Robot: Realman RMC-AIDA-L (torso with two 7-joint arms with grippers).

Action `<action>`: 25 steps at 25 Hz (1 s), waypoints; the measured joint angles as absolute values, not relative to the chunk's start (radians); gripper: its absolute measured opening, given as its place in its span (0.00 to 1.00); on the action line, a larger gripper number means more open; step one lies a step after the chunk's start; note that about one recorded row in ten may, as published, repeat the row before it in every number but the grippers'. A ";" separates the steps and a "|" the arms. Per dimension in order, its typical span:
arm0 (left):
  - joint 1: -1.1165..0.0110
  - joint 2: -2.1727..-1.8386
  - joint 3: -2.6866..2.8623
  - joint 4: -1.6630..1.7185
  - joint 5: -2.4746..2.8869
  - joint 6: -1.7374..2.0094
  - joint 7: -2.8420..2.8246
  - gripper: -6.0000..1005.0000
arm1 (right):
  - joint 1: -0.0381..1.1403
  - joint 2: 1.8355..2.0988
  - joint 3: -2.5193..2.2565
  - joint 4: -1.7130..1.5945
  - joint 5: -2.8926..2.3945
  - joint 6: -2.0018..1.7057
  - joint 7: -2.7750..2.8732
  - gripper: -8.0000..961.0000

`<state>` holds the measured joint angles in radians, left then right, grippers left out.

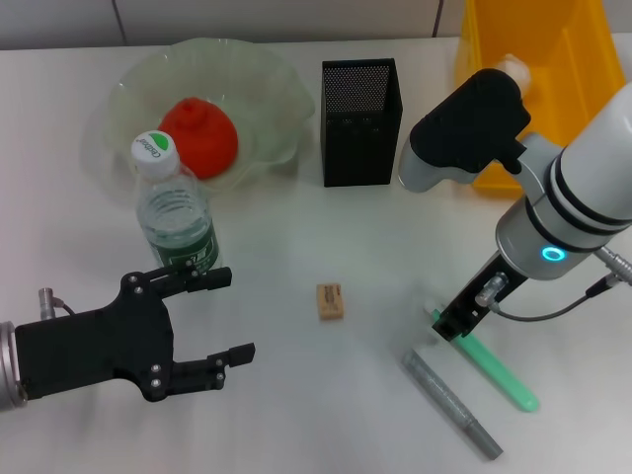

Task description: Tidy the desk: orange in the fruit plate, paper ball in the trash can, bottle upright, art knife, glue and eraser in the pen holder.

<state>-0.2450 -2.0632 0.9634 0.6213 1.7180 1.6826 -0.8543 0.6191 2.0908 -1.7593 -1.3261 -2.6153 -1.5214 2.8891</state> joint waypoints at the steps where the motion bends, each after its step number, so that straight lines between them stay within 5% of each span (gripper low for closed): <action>1: -0.246 -2.063 0.963 0.621 1.718 1.683 -0.854 0.79 | 0.620 2.091 -1.761 -1.321 -2.615 -1.520 2.889 0.37; 17: -0.247 -2.063 0.963 0.619 1.718 1.678 -0.854 0.79 | 0.637 2.091 -1.792 -1.266 -2.614 -1.486 2.898 0.34; 25: -0.247 -2.063 0.963 0.614 1.719 1.679 -0.854 0.79 | 0.597 2.091 -1.762 -1.391 -2.614 -1.488 2.889 0.18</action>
